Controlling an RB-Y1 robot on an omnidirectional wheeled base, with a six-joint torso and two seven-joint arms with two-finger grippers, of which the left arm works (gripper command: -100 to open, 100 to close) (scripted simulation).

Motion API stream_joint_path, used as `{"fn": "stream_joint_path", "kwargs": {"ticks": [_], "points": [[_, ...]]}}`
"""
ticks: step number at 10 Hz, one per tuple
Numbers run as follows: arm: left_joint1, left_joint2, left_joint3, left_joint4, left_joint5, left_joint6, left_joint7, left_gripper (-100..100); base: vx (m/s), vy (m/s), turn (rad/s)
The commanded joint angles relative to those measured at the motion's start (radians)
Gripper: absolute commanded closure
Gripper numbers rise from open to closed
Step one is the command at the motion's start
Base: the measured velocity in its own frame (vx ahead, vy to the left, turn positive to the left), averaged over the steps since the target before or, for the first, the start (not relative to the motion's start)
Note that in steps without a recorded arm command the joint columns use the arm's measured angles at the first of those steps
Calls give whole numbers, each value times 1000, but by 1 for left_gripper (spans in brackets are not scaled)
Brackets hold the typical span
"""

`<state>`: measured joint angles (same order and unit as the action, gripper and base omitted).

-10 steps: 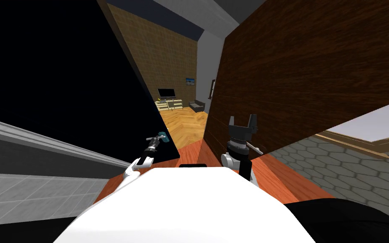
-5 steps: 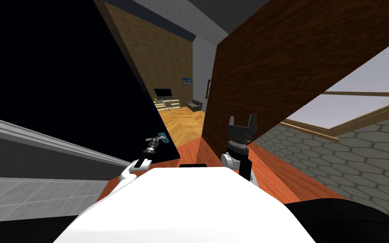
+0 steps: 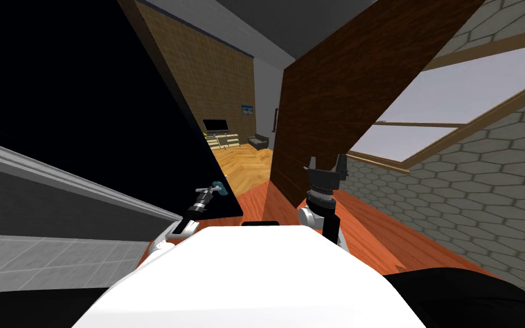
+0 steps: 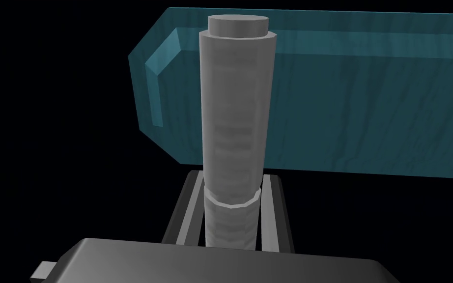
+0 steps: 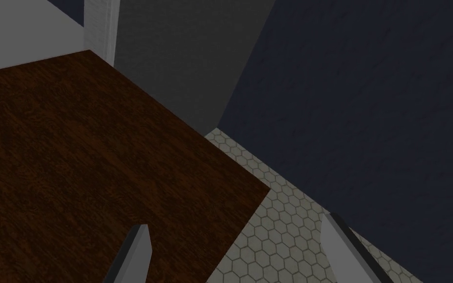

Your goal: Pull the door open

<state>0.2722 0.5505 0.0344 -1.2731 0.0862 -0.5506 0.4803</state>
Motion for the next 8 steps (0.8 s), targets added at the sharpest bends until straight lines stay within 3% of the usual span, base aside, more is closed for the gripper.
{"fn": "stream_joint_path", "kwargs": {"ticks": [1, 2, 8], "points": [[0, 0, 0, 0, 0, 0, 0, 100, -102, 28, -32], [24, 15, -12, -1, -3, -27, 16, 100, -179, 47, -167], [85, 76, -32, -3, -5, -120, 64, 100, -214, 77, -140]]}}
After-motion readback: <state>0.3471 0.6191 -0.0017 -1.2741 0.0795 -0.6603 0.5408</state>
